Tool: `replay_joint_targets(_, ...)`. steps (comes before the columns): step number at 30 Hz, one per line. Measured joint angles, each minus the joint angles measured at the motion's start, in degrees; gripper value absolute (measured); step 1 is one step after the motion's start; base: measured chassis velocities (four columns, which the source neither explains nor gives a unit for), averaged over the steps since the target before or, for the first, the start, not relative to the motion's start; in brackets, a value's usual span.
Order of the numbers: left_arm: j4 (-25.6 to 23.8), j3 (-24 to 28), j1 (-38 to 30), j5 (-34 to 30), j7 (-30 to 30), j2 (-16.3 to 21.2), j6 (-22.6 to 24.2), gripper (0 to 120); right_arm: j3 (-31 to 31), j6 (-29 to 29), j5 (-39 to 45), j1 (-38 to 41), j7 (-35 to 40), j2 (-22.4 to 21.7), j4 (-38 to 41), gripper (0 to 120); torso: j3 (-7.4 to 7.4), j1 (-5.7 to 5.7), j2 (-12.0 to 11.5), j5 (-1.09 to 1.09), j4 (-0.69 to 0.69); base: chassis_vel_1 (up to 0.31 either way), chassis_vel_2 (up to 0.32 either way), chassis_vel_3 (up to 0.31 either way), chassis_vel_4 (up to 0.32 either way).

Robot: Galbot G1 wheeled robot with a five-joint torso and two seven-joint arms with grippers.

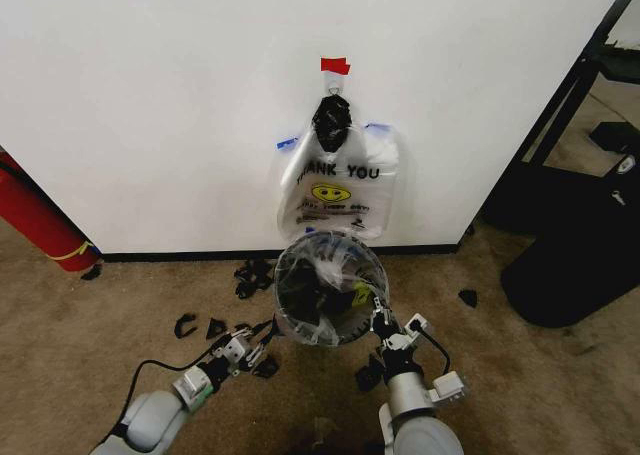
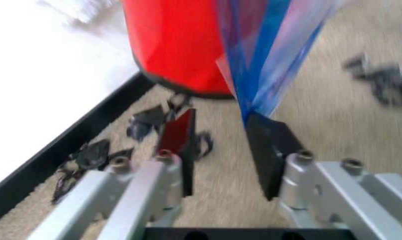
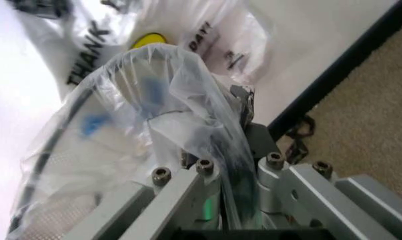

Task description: Pick up the garbage bag from the wall and place it over the trash bin.

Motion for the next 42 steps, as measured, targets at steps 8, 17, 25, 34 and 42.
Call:
replay_joint_targets(8,1.9,-1.9,-0.2,0.3,0.3,0.4,-3.6,64,-0.5,-0.8,0.6,0.9,0.5,0.6,-0.9,1,0.00,0.00,0.0,0.03,0.00,0.000,0.000,0.000,0.000)
replay_joint_targets(17,2.2,-1.2,-1.1,5.2,-11.1,-1.2,0.6,96,-0.2,-1.0,-0.1,-0.3,-0.1,-0.2,0.2,1,0.00,0.00,0.0,0.00,-0.01,0.000,0.000,0.000,0.000)
replay_joint_targets(25,-11.8,-0.6,2.0,-4.4,-35.7,-5.0,9.7,100,0.1,1.6,-1.8,0.4,-3.9,0.4,-3.7,1,0.00,0.00,0.0,0.02,0.00,0.000,0.000,0.000,0.000)
replay_joint_targets(34,-30.8,0.7,4.4,-12.0,-32.5,-3.0,2.6,98,0.1,8.4,-11.8,1.5,-13.9,0.1,-9.7,1,0.00,0.00,0.0,0.03,-0.01,0.000,0.000,0.000,0.000)
replay_joint_targets(42,-31.0,4.5,7.2,-8.5,-15.9,-1.5,-3.0,76,-0.1,10.8,-14.4,2.3,-15.4,0.6,-12.5,1,0.00,0.00,0.0,0.01,0.01,0.000,0.000,0.000,0.000)
